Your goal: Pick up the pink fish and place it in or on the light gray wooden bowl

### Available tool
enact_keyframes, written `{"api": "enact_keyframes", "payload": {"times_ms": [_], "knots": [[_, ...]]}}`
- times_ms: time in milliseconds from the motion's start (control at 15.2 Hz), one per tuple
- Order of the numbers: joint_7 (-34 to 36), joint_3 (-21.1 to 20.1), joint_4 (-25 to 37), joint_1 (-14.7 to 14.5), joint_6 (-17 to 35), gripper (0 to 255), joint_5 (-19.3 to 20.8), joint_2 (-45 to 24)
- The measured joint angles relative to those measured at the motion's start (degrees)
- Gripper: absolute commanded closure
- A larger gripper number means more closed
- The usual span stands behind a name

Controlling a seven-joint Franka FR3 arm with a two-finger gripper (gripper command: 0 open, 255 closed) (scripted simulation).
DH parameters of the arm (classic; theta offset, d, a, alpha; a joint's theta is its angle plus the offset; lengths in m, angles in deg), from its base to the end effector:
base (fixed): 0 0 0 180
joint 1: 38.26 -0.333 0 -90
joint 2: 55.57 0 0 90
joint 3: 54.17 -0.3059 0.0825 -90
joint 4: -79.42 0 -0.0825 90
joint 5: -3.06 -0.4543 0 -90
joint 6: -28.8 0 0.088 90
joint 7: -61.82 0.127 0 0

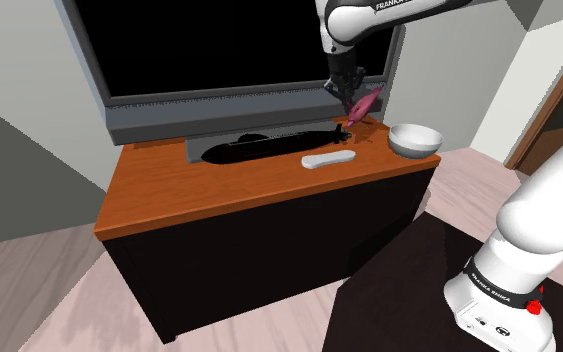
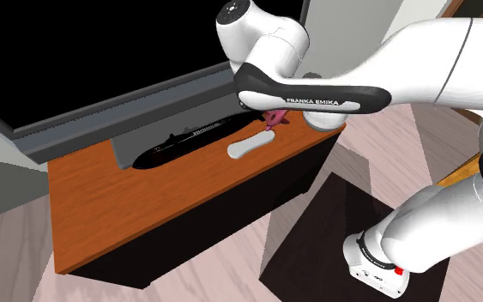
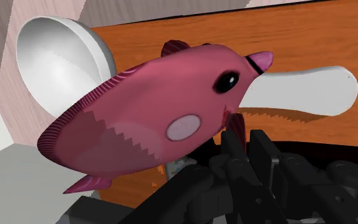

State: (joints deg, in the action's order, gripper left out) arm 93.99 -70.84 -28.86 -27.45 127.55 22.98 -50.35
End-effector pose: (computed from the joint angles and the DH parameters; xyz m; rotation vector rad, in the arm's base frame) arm 0.5962 0.0263 0.4948 2.7142 -0.5419 0.0625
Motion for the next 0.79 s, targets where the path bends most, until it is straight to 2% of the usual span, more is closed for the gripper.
{"api": "enact_keyframes", "payload": {"times_ms": [396,792], "knots": [[-7.7,5.02,-6.98,3.38,4.09,255,-0.18,6.01],[-15.39,10.25,-10.44,6.59,7.06,255,0.61,9.38]]}}
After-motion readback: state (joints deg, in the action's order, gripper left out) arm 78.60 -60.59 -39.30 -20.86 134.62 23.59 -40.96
